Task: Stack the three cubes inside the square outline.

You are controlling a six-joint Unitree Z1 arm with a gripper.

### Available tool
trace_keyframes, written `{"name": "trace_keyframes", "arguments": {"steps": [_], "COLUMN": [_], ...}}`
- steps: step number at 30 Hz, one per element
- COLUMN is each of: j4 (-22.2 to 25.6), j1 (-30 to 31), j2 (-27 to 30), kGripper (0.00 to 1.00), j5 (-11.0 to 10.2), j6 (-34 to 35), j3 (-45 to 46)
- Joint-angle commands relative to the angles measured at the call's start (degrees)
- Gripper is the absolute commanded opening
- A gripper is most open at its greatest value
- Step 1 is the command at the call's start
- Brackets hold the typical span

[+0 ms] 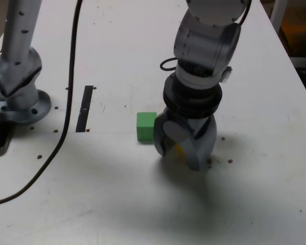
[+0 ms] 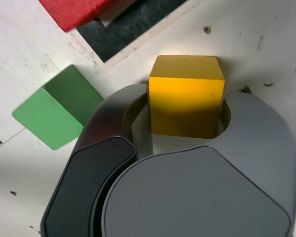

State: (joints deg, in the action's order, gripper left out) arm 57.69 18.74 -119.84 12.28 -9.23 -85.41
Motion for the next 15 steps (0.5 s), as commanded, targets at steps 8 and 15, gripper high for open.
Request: {"name": "trace_keyframes", "arguments": {"steps": [8,15], "j4": [3.5,7.3], "j1": [1.7,1.4], "j2": [5.8,9.6], "kGripper": [0.2,0.2], "j5": [0.8,0.0], "j6": [4.1,7.2], "j3": [-0.8,-4.4]}}
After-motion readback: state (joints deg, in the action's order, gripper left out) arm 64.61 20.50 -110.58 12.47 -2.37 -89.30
